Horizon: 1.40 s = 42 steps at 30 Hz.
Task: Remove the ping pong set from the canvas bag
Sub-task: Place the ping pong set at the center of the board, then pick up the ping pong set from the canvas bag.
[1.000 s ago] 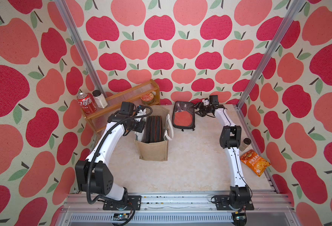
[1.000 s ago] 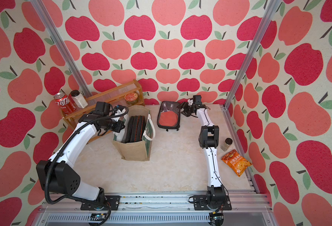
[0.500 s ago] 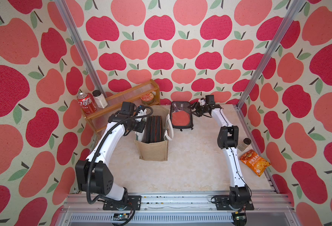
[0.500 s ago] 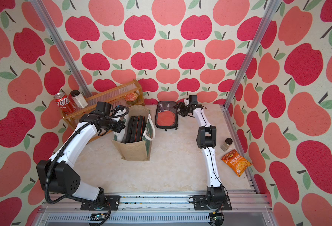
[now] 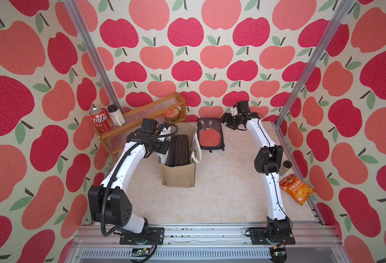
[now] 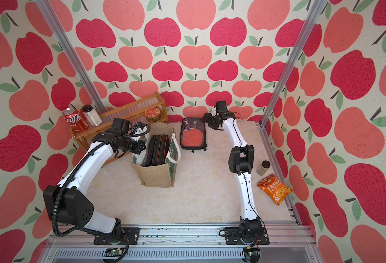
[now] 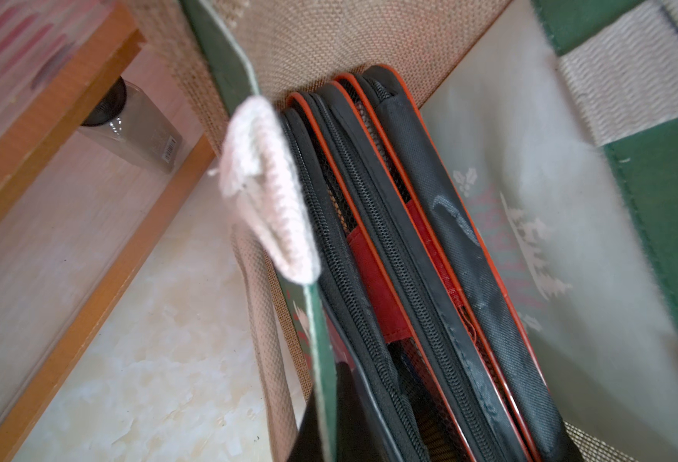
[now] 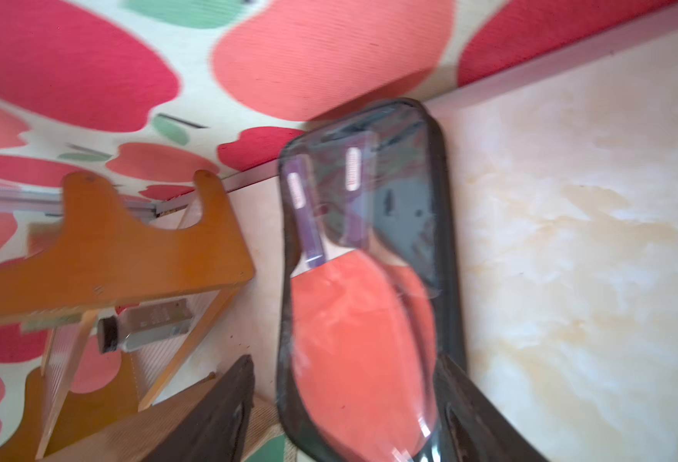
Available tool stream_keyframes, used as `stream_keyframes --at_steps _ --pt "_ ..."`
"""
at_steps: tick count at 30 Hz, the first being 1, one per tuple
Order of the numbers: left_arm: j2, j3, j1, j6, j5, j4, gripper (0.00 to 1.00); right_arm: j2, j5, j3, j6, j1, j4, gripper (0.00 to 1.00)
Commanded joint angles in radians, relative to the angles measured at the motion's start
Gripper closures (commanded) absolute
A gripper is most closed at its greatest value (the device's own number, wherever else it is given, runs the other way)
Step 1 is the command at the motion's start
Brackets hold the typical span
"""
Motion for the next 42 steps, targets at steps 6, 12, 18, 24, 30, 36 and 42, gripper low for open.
stream_keyframes --at_steps 6,12,18,24,30,36,42 --pt "0.041 0.081 -0.031 -0.006 -0.026 -0.042 1.00 -0.246 0.170 -0.077 -0.126 0.247 -0.071 0.28" --pt "0.054 0.091 -0.036 -0.021 -0.036 -0.035 1.00 -0.275 0.065 -0.079 -0.047 0.329 -0.077 0.30" --pt "0.064 0.113 -0.043 -0.028 -0.039 -0.042 1.00 -0.285 0.045 -0.073 -0.046 0.402 -0.091 0.31" --pt "0.074 0.130 -0.053 -0.032 -0.045 -0.046 1.00 -0.250 0.026 -0.013 -0.052 0.460 -0.151 0.32" --pt "0.072 0.138 -0.054 -0.037 -0.055 -0.047 1.00 -0.249 0.068 -0.023 -0.071 0.515 -0.202 0.34" --pt "0.071 0.140 -0.056 -0.042 -0.055 -0.044 1.00 -0.228 0.121 -0.038 -0.081 0.540 -0.284 0.45" --pt "0.071 0.144 -0.059 -0.043 -0.047 -0.048 1.00 -0.215 0.210 -0.087 -0.094 0.542 -0.312 0.47"
